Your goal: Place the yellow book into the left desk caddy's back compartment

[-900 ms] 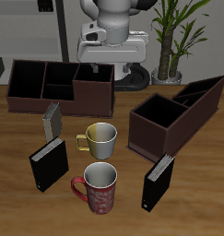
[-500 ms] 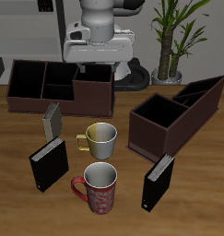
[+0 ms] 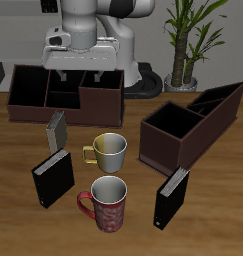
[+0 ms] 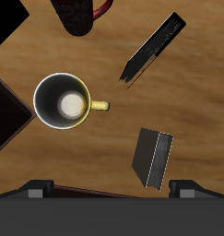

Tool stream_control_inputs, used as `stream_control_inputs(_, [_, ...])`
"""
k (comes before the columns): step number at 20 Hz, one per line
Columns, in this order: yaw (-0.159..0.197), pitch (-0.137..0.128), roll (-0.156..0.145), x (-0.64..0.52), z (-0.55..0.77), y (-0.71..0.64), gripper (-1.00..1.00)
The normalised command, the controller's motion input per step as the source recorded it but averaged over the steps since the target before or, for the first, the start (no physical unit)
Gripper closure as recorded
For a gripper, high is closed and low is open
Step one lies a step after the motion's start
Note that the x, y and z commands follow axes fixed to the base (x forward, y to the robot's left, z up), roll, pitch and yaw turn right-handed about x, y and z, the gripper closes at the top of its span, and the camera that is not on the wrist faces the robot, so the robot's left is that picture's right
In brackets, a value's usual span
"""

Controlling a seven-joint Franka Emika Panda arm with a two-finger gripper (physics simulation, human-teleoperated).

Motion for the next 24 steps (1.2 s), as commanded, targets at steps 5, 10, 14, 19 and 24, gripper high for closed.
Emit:
stream_control_inputs(5, [0.010, -0.032, -0.019, -0.10, -0.06, -0.42, -1.00])
stream_control_inputs(10, [0.009, -0.022, -0.024, -0.05, -0.20, -0.40, -1.00])
stream_control_inputs(14, [-0.015, -0.056, -0.006, -0.02, -0.26, -0.26, -1.00])
stream_control_inputs(19, [-0.031, -0.052, 0.000, -0.04, -0.26, -0.15, -1.00])
stream_control_inputs(24, [-0.038, -0.031, 0.001, 0.04, -0.15, -0.11, -1.00])
